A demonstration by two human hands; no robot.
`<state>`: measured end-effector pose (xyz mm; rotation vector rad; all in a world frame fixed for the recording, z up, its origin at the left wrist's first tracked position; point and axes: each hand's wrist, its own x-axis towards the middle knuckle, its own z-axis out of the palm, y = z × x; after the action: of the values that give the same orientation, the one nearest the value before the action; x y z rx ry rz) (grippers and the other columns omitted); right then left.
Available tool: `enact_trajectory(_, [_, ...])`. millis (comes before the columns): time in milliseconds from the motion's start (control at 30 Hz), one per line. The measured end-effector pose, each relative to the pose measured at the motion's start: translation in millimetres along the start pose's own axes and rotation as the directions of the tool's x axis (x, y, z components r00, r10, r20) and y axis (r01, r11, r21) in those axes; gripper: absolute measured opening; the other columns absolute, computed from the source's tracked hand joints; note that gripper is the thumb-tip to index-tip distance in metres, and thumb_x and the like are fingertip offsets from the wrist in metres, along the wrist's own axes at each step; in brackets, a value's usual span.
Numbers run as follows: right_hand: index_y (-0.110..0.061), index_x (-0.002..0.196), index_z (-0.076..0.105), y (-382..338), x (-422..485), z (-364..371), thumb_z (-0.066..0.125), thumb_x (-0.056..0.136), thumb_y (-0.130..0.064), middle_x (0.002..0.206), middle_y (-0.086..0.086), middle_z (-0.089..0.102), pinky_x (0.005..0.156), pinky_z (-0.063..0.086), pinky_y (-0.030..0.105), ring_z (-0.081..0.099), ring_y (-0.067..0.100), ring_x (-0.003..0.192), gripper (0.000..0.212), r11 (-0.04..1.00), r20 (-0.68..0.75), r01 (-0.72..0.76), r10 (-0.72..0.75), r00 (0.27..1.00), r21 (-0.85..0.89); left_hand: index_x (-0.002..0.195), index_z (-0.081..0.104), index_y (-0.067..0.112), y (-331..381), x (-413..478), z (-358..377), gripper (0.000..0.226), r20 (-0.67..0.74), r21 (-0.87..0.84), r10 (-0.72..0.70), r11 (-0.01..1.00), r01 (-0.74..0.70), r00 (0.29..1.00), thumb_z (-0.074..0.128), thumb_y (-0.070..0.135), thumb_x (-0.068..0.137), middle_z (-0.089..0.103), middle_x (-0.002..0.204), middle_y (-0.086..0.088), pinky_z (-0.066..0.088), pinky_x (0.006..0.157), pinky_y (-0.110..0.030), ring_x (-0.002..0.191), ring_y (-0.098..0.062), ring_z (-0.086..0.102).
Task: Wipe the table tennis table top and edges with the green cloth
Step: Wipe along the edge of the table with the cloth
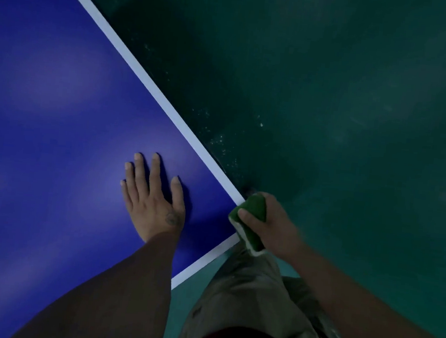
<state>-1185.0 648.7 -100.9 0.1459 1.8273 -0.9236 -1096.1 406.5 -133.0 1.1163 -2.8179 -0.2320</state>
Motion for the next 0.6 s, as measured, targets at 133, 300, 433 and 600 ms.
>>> enact_trajectory(133, [-0.020, 0.150, 0.045, -14, 9, 2, 0.071, 0.094, -0.064, 0.129, 0.002, 0.057, 0.109, 0.050, 0.048, 0.059, 0.025, 0.121, 0.076, 0.994, 0.004, 0.040, -0.040, 0.999, -0.099, 0.171, 0.027, 0.032, 4, -3, 1, 0.065, 0.032, 0.022, -0.117, 0.993, 0.116, 0.993, 0.041, 0.051, 0.110, 0.017, 0.181, 0.001, 0.010, 0.136, -0.050, 0.168, -0.022, 0.009])
enact_trajectory(300, [-0.023, 0.155, 0.042, -31, 16, 4, 0.064, 0.093, -0.074, 0.134, -0.003, 0.053, 0.102, 0.042, 0.039, 0.056, 0.023, 0.126, 0.083, 0.970, -0.028, 0.066, -0.075, 0.997, -0.233, 0.171, 0.029, 0.031, -2, -4, 7, 0.064, 0.008, 0.039, -0.097, 0.995, 0.096, 0.995, 0.042, 0.049, 0.111, 0.019, 0.181, 0.000, 0.011, 0.136, -0.049, 0.168, -0.023, 0.011])
enact_trajectory(433, [-0.018, 0.152, 0.046, -90, 55, 16, 0.067, 0.094, -0.071, 0.138, 0.002, 0.056, 0.111, 0.048, 0.051, 0.057, 0.026, 0.127, 0.082, 0.970, -0.004, 0.167, -0.171, 0.985, -0.175, 0.169, 0.034, 0.029, -4, -5, 6, 0.062, 0.003, 0.014, -0.098, 0.995, 0.098, 0.995, 0.042, 0.049, 0.111, 0.022, 0.180, 0.000, 0.013, 0.136, -0.050, 0.168, -0.023, 0.014])
enact_trajectory(600, [-0.016, 0.150, 0.047, -160, 118, 35, 0.068, 0.095, -0.068, 0.141, 0.008, 0.056, 0.111, 0.049, 0.054, 0.058, 0.032, 0.129, 0.078, 0.964, 0.025, 0.241, -0.240, 0.971, -0.111, 0.172, 0.026, 0.032, 6, 8, 6, 0.066, 0.046, 0.036, -0.274, 0.962, 0.272, 0.961, 0.035, 0.056, 0.111, 0.014, 0.182, 0.000, 0.008, 0.136, -0.053, 0.169, -0.025, 0.006])
